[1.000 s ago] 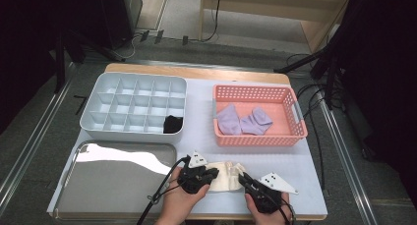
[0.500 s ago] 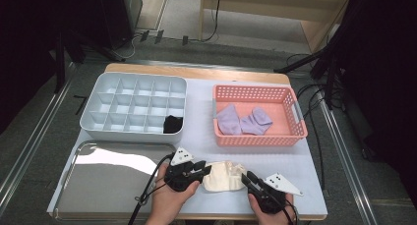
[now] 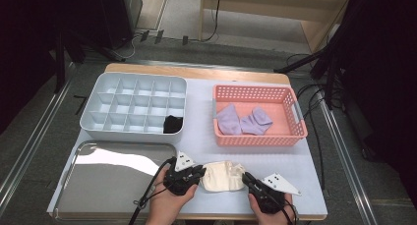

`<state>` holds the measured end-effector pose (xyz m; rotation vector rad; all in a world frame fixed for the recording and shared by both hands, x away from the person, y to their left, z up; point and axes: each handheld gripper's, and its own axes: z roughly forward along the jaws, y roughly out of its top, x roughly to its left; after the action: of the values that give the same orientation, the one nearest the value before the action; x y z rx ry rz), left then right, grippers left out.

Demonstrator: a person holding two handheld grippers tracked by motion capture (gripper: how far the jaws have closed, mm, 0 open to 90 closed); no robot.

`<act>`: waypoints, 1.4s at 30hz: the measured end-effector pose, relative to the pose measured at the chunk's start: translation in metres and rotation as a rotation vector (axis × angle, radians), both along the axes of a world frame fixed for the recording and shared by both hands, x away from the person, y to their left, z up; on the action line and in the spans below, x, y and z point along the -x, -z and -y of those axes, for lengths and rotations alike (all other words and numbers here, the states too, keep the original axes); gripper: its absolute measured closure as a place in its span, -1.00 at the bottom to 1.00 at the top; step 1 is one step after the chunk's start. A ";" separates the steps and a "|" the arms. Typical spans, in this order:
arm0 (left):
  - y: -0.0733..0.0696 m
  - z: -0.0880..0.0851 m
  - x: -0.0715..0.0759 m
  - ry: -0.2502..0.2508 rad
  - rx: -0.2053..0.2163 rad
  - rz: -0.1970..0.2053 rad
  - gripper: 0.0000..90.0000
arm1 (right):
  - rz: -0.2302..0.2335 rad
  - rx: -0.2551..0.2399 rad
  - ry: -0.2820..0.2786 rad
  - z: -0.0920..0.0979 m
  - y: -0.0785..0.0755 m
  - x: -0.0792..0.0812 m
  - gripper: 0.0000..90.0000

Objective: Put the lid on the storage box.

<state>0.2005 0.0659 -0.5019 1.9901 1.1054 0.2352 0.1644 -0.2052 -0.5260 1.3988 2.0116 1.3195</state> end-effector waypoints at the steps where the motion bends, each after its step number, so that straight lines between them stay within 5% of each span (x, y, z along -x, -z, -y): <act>1: -0.001 0.000 0.000 0.002 0.010 0.000 0.91 | 0.005 0.002 0.002 0.000 0.000 0.000 0.91; 9: -0.004 -0.005 -0.002 -0.015 0.036 0.025 0.98 | 0.045 0.001 0.004 0.000 -0.003 0.001 0.97; 14: 0.001 -0.004 -0.005 -0.010 0.023 0.010 0.98 | 0.014 0.013 0.015 -0.001 0.004 -0.004 0.95; 17: 0.000 -0.005 -0.006 -0.017 0.031 0.004 0.84 | 0.015 0.006 0.031 -0.001 0.004 -0.005 0.52; 20: -0.003 -0.003 -0.006 -0.032 0.066 0.030 0.43 | -0.029 0.010 0.051 -0.001 0.006 -0.007 0.23; 26: -0.007 0.012 0.000 0.054 0.102 0.056 0.65 | -0.071 0.003 0.024 -0.002 0.007 -0.007 0.24; 31: -0.002 0.023 0.001 0.122 0.077 0.037 0.89 | -0.077 -0.033 0.017 -0.001 0.006 -0.006 0.23; 37: 0.009 0.033 -0.004 0.108 0.020 -0.011 0.89 | -0.101 -0.051 0.013 -0.002 0.007 -0.007 0.24; 42: 0.014 0.037 -0.007 0.096 -0.016 -0.027 0.95 | -0.111 -0.044 -0.016 -0.006 0.006 -0.006 0.68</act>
<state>0.2070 0.0294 -0.5160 2.0600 1.0244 0.1677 0.1708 -0.1988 -0.5316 1.5093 2.0800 1.3282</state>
